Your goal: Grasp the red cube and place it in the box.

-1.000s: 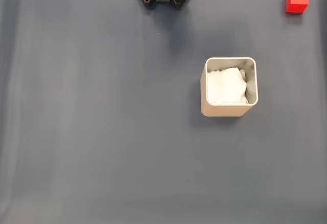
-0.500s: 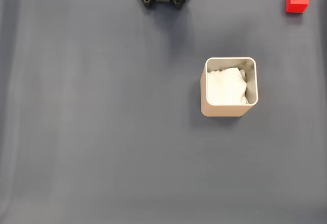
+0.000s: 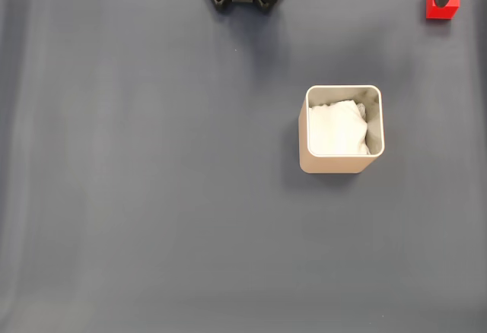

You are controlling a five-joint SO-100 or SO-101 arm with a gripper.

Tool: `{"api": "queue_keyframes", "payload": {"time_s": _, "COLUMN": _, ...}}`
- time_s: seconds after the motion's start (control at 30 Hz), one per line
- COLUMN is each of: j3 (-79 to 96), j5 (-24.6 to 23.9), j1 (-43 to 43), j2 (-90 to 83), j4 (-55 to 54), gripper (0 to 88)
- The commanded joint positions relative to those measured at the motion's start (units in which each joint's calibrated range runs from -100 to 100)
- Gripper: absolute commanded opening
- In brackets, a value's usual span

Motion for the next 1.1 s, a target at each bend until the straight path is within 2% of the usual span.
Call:
{"api": "queue_keyframes", "payload": {"time_s": 0.0, "j3": -0.89, "j5": -0.88, "j1": -0.72, "j2": 0.7, "j4": -1.78, "gripper": 32.1}}
{"api": "queue_keyframes", "payload": {"time_s": 0.43, "j3": -1.44, "j5": -0.88, "j1": -0.93, "j2": 5.55, "j4": -7.03, "gripper": 35.3}}
{"api": "queue_keyframes", "payload": {"time_s": 1.07, "j3": 0.48, "j5": -3.27, "j1": -2.14, "j2": 10.05, "j4": -9.74, "gripper": 36.1}}
